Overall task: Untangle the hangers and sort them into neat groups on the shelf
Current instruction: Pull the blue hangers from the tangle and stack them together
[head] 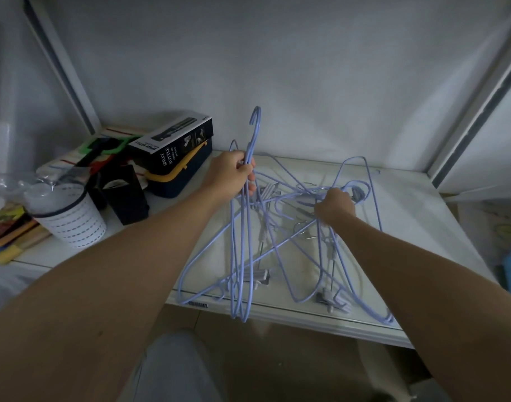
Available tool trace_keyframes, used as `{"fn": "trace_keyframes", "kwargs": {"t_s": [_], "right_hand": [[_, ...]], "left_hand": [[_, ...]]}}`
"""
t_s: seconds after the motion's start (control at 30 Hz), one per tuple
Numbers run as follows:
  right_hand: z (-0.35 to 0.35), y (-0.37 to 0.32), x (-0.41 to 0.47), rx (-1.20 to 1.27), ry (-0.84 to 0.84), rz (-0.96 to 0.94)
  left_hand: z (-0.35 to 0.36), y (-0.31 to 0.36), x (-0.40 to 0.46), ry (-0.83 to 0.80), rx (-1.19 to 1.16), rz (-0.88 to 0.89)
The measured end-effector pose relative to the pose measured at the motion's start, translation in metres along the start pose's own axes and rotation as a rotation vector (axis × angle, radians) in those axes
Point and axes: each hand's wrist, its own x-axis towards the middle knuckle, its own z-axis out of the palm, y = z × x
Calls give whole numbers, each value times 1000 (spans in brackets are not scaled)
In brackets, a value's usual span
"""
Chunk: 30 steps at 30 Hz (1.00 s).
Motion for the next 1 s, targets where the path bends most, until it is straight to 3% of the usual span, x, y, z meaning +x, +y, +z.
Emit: {"fn": "trace_keyframes", "kwargs": {"t_s": [0.2, 0.33, 0.5, 0.67, 0.8, 1.0], "right_hand": [[0, 21, 7, -76, 27, -17], [2, 26, 8, 32, 17, -2], [1, 25, 16, 249, 15, 172], [0, 25, 17, 377, 16, 156], [-15, 17, 16, 375, 129, 106], [-57, -3, -3, 99, 377, 76]], "left_hand": [[6, 0, 0, 5, 28, 12], [9, -1, 2, 1, 47, 22], [9, 0, 2, -1, 58, 24], [8, -1, 4, 3, 69, 18], [4, 5, 3, 31, 72, 15], [-11, 23, -3, 16, 10, 14]]}}
